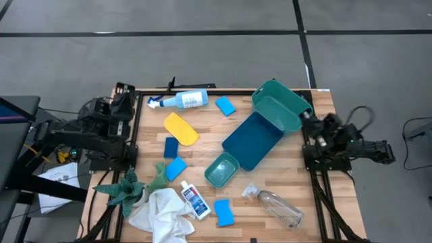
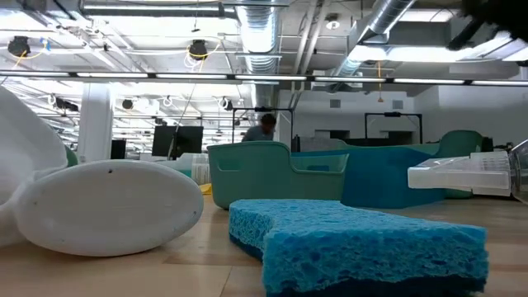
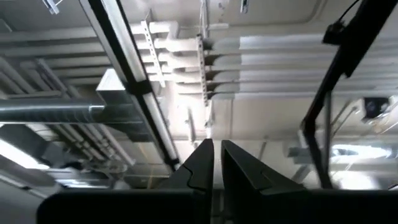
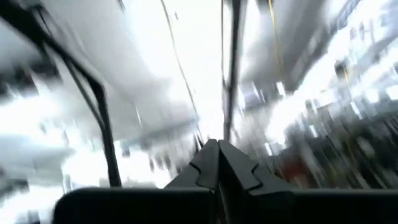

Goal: Pick & Place Kitchen Items
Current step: Put the green microfiber cloth into the top green bin

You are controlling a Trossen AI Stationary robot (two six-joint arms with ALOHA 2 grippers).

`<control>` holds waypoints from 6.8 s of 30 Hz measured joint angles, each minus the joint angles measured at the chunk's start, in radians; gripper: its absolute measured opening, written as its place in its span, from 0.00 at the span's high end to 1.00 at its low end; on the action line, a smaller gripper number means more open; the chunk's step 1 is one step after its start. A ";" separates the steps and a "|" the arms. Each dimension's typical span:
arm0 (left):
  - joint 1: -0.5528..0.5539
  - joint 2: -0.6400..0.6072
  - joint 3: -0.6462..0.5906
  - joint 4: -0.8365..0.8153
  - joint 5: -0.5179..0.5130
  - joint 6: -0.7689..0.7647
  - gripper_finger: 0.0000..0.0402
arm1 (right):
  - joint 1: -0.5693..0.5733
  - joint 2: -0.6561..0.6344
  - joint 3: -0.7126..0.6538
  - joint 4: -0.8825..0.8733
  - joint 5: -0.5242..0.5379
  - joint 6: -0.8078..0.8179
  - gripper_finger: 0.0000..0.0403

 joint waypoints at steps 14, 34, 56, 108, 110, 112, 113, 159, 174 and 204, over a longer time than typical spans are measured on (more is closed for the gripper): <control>0.077 -0.005 0.163 -0.245 -0.193 0.021 0.81 | -0.005 0.000 0.106 0.128 0.150 -0.065 1.00; 0.076 0.031 0.224 -0.747 -0.301 -0.100 0.18 | 0.003 0.341 0.621 -0.283 0.146 -0.141 0.42; 0.076 0.189 0.638 -1.408 -0.287 -0.177 0.20 | 0.003 0.424 0.896 -0.514 0.146 -0.276 0.35; 0.026 0.898 0.679 -2.703 0.398 -0.729 0.20 | 0.003 0.425 0.896 -0.515 0.143 -0.258 0.35; 0.003 0.898 0.645 -2.677 0.415 -0.741 0.20 | 0.003 0.425 0.896 -0.515 0.143 -0.258 0.35; -0.023 0.898 0.616 -2.661 0.446 -0.745 0.20 | 0.003 0.425 0.896 -0.517 0.143 -0.258 0.35; -0.035 0.898 0.599 -2.651 0.464 -0.745 0.20 | 0.003 0.425 0.896 -0.519 0.143 -0.258 0.35; -0.156 0.898 0.416 -2.412 0.575 -0.839 0.38 | 0.003 0.425 0.896 -0.564 0.143 -0.259 0.35; -0.156 0.898 0.416 -2.413 0.547 -0.811 0.98 | 0.003 0.425 0.896 -0.564 0.143 -0.260 0.35; -0.150 0.389 0.418 -2.360 0.454 -0.845 1.00 | 0.003 0.425 0.896 -0.564 0.153 -0.276 0.35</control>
